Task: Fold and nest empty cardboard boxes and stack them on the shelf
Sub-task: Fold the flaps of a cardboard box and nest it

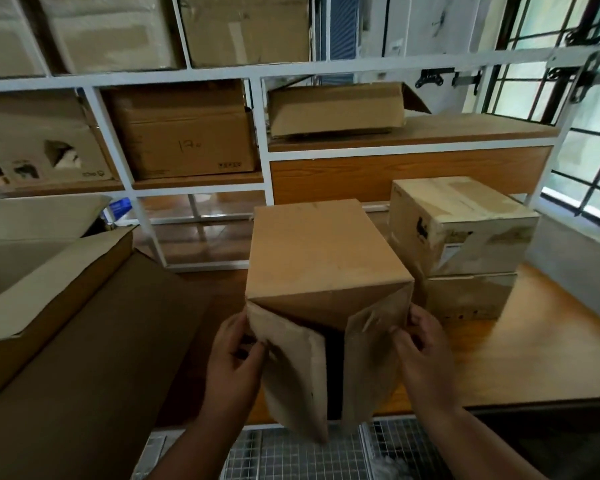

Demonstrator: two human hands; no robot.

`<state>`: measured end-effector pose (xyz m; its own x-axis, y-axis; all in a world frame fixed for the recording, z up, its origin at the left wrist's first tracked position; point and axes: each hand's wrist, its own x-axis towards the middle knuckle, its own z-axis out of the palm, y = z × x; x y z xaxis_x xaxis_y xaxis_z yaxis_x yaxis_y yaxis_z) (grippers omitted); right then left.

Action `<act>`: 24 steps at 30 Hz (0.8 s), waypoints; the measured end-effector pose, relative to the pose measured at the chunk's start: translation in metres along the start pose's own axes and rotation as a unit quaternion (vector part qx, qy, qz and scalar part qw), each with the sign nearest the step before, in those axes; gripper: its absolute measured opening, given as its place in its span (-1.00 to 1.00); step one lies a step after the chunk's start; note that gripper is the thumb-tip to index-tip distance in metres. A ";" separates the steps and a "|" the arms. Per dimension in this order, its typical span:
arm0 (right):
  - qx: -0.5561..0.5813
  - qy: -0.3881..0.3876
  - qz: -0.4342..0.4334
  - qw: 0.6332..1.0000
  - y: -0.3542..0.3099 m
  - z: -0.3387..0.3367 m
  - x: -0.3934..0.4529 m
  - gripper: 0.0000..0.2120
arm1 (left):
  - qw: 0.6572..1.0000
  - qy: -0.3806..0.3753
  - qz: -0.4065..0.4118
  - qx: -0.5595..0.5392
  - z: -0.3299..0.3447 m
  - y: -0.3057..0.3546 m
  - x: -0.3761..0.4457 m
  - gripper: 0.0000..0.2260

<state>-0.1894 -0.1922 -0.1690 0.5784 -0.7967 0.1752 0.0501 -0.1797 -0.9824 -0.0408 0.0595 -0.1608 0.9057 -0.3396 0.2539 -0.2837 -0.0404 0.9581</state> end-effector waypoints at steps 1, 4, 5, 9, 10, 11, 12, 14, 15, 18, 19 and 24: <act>-0.020 -0.004 0.001 1.000 0.006 0.000 -0.001 -0.67 | 1.000 -0.012 -0.016 0.014 0.002 -0.003 -0.002 -0.55; -0.065 -0.047 0.033 0.996 0.030 0.001 -0.004 -0.71 | 0.993 -0.069 -0.097 0.019 0.014 -0.020 -0.014 -0.48; -0.066 -0.076 0.071 0.992 0.040 0.001 -0.005 -0.69 | 0.987 -0.085 -0.132 0.023 0.016 -0.028 -0.018 -0.37; -0.061 -0.171 0.245 0.952 0.081 0.001 -0.011 -0.41 | 0.963 -0.124 -0.239 0.022 0.025 -0.066 -0.030 -0.34; -0.076 -0.178 0.247 0.950 0.088 0.001 -0.012 -0.37 | 0.959 -0.128 -0.252 0.023 0.026 -0.072 -0.032 -0.32; -0.083 -0.175 0.243 0.951 0.092 0.000 -0.012 -0.35 | 0.957 -0.127 -0.260 0.023 0.028 -0.075 -0.032 -0.31; -0.081 -0.165 0.240 0.953 0.092 0.001 -0.013 -0.35 | 0.958 -0.117 -0.262 0.016 0.028 -0.077 -0.032 -0.30; -0.073 -0.143 0.233 0.959 0.090 0.000 -0.012 -0.37 | 0.963 -0.101 -0.250 0.015 0.029 -0.078 -0.031 -0.29; -0.073 -0.137 0.219 0.963 0.088 0.000 -0.013 -0.39 | 0.967 -0.089 -0.238 0.022 0.029 -0.076 -0.030 -0.28; -0.061 -0.116 0.166 0.977 0.072 0.001 -0.016 -0.51 | 0.979 -0.054 -0.195 0.009 0.029 -0.060 -0.027 -0.46; -0.048 -0.113 0.143 0.982 0.066 0.001 -0.016 -0.54 | 0.982 -0.046 -0.181 0.001 0.030 -0.051 -0.026 -0.52; -0.090 -0.068 0.031 0.993 0.036 0.002 -0.007 -0.35 | 0.996 -0.023 -0.084 0.012 0.028 -0.003 -0.015 -0.42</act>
<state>-0.1900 -0.1918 -0.2059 0.6808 -0.7267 0.0922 -0.1289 -0.2427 -0.9615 -0.0624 0.0388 -0.1714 0.9259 -0.3684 0.0835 -0.1374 -0.1225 0.9829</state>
